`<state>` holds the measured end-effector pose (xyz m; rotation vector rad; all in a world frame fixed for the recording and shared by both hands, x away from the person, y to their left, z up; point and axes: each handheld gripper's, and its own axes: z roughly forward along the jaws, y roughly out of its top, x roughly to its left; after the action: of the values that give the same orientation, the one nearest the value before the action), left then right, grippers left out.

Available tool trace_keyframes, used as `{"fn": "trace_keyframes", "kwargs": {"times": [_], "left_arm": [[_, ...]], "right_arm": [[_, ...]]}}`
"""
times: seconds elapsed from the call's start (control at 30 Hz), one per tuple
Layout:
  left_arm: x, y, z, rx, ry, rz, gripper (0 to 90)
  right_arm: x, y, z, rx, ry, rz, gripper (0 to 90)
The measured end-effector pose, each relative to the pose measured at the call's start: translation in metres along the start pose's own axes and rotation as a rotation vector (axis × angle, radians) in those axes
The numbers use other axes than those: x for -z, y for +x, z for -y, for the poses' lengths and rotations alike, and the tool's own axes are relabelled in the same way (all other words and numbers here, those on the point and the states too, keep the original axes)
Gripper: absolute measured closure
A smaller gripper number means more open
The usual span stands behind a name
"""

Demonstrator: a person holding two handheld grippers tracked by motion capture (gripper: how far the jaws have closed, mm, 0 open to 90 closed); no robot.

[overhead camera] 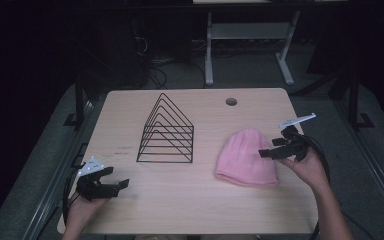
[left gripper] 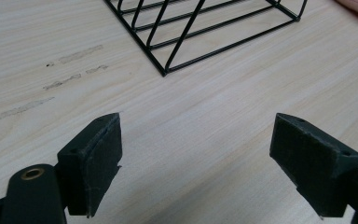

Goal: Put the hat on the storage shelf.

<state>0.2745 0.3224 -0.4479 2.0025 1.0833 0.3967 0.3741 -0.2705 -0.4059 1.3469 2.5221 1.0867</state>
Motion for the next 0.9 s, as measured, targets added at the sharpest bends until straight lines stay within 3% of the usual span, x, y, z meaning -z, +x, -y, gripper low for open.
{"fn": "trace_keyframes", "kwargs": {"times": [0.57,0.9], "left_arm": [[0.000,0.001,-0.001,-0.007,0.000,0.001,16.5],[0.000,0.000,-0.002,-0.016,0.000,0.001,16.6]], "right_arm": [[-0.023,-0.020,-0.027,-0.029,0.032,-0.017,16.7],[-0.036,-0.033,-0.037,-0.056,0.050,0.001,20.7]]}}
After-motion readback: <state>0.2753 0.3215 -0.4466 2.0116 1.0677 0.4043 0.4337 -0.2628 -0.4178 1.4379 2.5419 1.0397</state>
